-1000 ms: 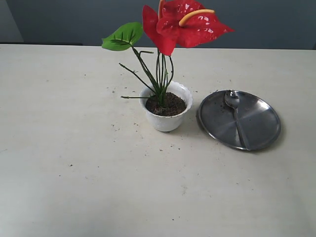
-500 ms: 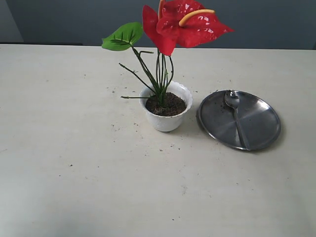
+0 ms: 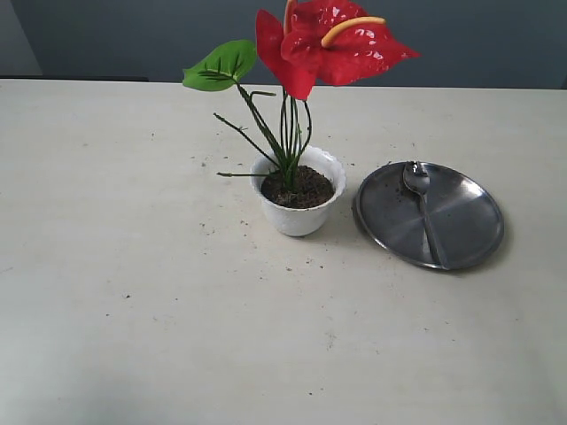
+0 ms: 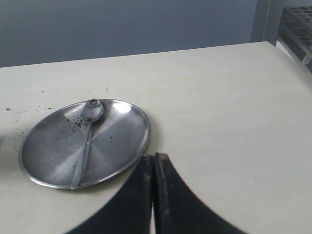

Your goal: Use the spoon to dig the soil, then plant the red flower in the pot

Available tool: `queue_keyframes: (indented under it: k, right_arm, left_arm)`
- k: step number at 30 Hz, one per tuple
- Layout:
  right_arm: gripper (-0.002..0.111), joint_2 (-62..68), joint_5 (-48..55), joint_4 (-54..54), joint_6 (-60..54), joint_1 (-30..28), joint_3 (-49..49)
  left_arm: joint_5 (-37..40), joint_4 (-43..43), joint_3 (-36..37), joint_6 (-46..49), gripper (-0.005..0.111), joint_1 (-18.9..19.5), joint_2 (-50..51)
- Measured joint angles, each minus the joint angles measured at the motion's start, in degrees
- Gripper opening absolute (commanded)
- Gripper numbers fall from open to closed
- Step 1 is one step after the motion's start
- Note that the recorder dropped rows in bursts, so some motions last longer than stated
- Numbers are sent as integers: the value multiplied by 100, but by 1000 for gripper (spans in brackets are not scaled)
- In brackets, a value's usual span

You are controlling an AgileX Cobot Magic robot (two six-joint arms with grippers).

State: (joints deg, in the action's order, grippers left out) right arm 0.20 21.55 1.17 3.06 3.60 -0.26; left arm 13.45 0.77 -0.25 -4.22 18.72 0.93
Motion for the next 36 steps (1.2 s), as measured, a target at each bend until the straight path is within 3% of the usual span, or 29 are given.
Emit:
queue_keyframes:
  k: [36]
  right_arm:
    - [0,0,0,0,0,0,0]
  left_arm:
    - [100,-233,0,10,0,0,-63]
